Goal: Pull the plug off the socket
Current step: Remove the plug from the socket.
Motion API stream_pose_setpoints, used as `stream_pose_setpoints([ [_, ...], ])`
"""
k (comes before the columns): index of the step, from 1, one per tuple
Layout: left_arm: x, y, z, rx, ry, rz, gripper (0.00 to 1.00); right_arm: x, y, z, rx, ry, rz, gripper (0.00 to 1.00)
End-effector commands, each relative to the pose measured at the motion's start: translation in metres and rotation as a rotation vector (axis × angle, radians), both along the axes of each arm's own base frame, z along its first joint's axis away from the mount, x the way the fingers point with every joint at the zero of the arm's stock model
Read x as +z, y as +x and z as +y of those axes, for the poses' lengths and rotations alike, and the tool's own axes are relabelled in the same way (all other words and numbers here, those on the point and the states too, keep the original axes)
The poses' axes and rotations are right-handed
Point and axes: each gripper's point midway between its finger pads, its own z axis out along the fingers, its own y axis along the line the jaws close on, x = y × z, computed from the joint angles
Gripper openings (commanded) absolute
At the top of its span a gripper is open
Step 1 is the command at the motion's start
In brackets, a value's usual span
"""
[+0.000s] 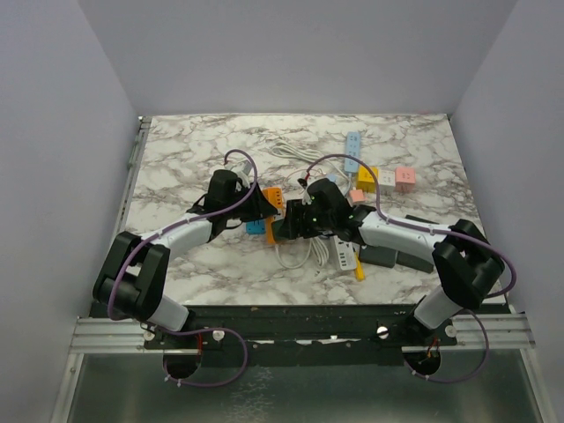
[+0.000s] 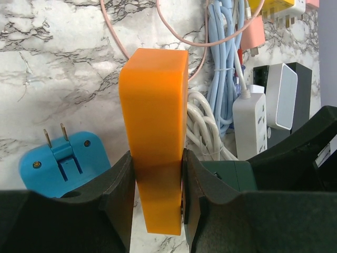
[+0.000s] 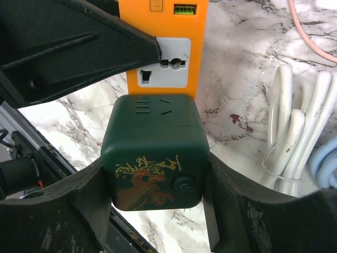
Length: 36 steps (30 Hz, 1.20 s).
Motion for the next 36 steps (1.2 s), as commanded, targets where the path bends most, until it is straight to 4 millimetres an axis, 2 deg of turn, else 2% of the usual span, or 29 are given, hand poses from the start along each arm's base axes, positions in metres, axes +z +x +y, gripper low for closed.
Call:
stream_pose_setpoints([
  [1, -0.004, -0.015, -0.01, -0.096, 0.024, 0.001, 0.0, 0.022, 0.014, 0.005, 0.013, 0.094, -0.059, 0.01],
  [14, -0.005, -0.015, -0.01, -0.095, 0.032, 0.002, 0.0, 0.014, 0.015, -0.018, -0.047, 0.119, -0.014, 0.01],
  [26, -0.004, -0.016, -0.01, -0.096, 0.031, 0.003, 0.0, 0.009, 0.011, -0.025, -0.11, 0.175, 0.025, 0.01],
  [36, -0.006, -0.016, -0.01, -0.094, 0.031, 0.01, 0.0, 0.004, 0.01, -0.026, -0.105, 0.158, 0.033, 0.01],
])
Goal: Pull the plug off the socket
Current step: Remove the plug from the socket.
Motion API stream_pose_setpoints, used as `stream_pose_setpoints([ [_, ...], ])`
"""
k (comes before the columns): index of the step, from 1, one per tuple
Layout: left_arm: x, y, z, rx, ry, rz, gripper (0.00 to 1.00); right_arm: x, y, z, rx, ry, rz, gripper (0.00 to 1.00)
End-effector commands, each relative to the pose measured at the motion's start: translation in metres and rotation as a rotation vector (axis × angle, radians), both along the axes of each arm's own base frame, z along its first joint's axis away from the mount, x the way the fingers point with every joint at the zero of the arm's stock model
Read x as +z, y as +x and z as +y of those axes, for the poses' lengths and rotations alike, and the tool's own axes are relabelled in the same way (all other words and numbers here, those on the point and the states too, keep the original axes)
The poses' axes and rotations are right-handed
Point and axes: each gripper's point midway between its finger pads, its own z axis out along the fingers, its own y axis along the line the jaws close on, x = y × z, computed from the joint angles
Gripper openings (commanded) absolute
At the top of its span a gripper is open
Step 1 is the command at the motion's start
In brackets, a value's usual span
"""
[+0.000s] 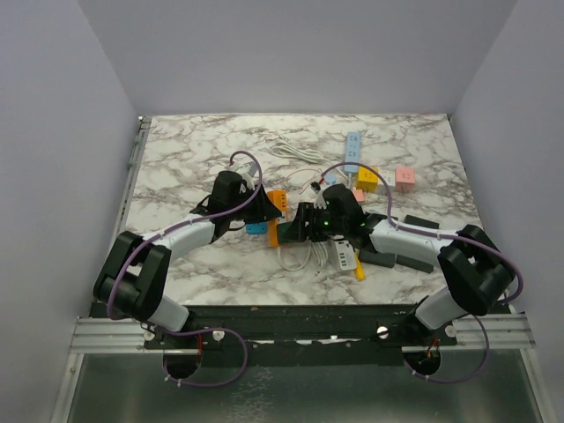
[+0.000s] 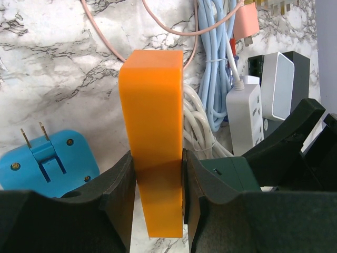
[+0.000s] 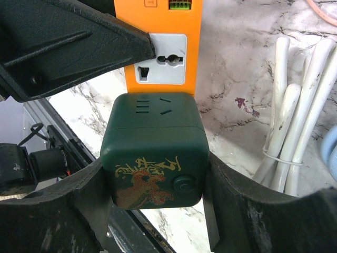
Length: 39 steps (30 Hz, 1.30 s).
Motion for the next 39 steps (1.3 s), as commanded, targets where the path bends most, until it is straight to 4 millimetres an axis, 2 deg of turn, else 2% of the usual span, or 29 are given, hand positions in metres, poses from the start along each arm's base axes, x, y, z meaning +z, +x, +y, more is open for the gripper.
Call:
stream_pose_setpoints([
  [1, -0.007, -0.01, -0.001, -0.058, 0.025, 0.02, 0.0, 0.008, 0.02, -0.012, -0.079, 0.002, -0.039, 0.01],
  [5, -0.009, -0.01, 0.0, -0.053, 0.028, 0.025, 0.0, 0.011, 0.02, -0.013, -0.086, -0.008, -0.048, 0.01],
  [10, -0.014, -0.01, 0.0, -0.045, 0.034, 0.04, 0.0, 0.013, 0.023, -0.011, -0.116, -0.101, -0.09, 0.01],
  [19, -0.017, -0.009, 0.001, -0.039, 0.037, 0.052, 0.0, 0.002, 0.018, 0.001, -0.156, -0.273, -0.089, 0.01],
  [28, -0.02, -0.01, 0.001, -0.041, 0.038, 0.058, 0.0, -0.004, 0.01, 0.01, -0.155, -0.246, -0.062, 0.01],
  [39, -0.022, -0.011, 0.0, -0.046, 0.04, 0.066, 0.0, -0.005, 0.014, 0.008, -0.141, -0.189, -0.043, 0.01],
])
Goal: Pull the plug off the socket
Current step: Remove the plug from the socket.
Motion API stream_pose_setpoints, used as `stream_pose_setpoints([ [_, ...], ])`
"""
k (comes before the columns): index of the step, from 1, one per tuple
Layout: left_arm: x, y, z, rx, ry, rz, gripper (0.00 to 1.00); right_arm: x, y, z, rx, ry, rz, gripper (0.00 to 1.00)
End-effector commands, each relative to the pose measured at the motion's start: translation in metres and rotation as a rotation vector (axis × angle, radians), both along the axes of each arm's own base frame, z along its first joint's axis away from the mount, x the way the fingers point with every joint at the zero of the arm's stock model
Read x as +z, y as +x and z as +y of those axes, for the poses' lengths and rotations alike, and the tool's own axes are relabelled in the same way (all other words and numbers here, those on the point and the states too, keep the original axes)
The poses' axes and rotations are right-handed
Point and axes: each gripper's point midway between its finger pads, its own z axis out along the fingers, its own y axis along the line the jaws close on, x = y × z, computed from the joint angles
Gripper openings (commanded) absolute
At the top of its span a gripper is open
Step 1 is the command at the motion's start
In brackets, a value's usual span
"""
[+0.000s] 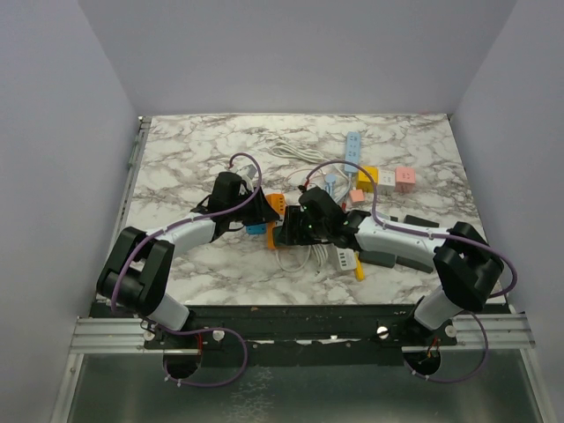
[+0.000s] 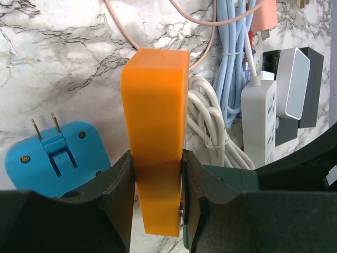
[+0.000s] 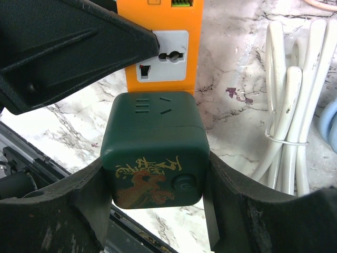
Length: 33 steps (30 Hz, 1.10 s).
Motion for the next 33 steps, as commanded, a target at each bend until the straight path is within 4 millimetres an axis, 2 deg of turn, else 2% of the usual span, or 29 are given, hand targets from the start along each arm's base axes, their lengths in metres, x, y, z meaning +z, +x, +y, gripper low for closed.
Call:
stream_pose_setpoints([
  [1, -0.007, -0.008, -0.003, -0.048, 0.022, 0.012, 0.0, 0.002, 0.02, -0.006, -0.049, 0.04, -0.032, 0.01],
  [6, -0.006, -0.008, -0.003, -0.052, 0.02, 0.012, 0.0, 0.002, 0.024, -0.011, -0.03, 0.095, -0.005, 0.01],
  [18, -0.003, -0.007, -0.004, -0.059, 0.018, -0.002, 0.0, -0.015, 0.03, -0.032, -0.022, 0.108, 0.059, 0.01],
  [33, -0.003, -0.007, -0.004, -0.058, 0.017, -0.005, 0.0, -0.013, 0.034, -0.034, -0.024, 0.137, 0.058, 0.01],
])
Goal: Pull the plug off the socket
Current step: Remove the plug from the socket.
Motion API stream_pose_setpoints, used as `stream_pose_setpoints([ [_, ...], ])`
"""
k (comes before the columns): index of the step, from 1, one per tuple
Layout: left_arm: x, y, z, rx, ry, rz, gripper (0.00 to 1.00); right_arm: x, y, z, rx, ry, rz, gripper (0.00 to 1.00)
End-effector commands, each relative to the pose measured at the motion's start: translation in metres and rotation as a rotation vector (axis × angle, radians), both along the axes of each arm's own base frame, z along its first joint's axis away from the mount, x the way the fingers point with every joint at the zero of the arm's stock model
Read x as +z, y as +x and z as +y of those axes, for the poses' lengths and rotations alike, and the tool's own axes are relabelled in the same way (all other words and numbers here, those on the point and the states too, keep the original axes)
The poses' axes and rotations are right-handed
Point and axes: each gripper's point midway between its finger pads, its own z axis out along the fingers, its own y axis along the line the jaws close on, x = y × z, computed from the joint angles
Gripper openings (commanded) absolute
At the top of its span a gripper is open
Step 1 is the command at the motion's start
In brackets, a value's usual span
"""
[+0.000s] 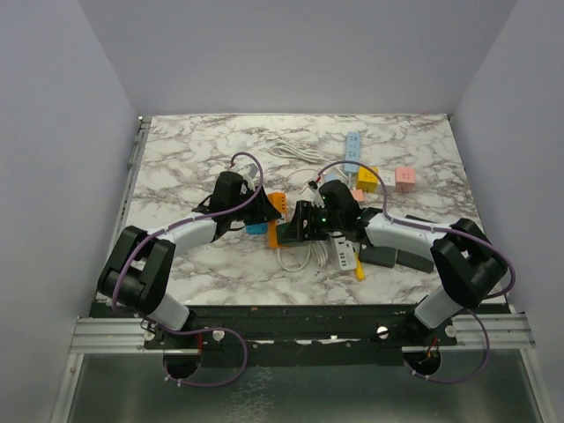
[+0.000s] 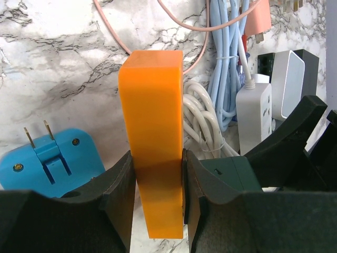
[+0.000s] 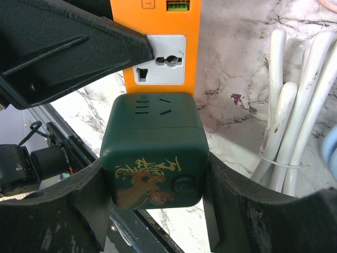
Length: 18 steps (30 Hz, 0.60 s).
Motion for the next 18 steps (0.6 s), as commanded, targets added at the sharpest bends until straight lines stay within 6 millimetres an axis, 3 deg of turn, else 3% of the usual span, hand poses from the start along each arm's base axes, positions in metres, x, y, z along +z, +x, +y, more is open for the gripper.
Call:
stream_pose_setpoints([
  [1, -0.0051, -0.0097, -0.0006, -0.056, 0.026, 0.011, 0.0, -0.0101, 0.0266, -0.0214, -0.116, -0.052, -0.032, 0.01],
  [5, -0.0057, -0.0096, -0.0004, -0.053, 0.025, 0.015, 0.0, -0.005, 0.0271, -0.0186, -0.135, -0.024, -0.039, 0.01],
  [18, -0.0069, -0.0097, -0.0004, -0.052, 0.026, 0.019, 0.0, -0.0018, 0.0218, -0.0245, -0.264, -0.162, -0.145, 0.01],
])
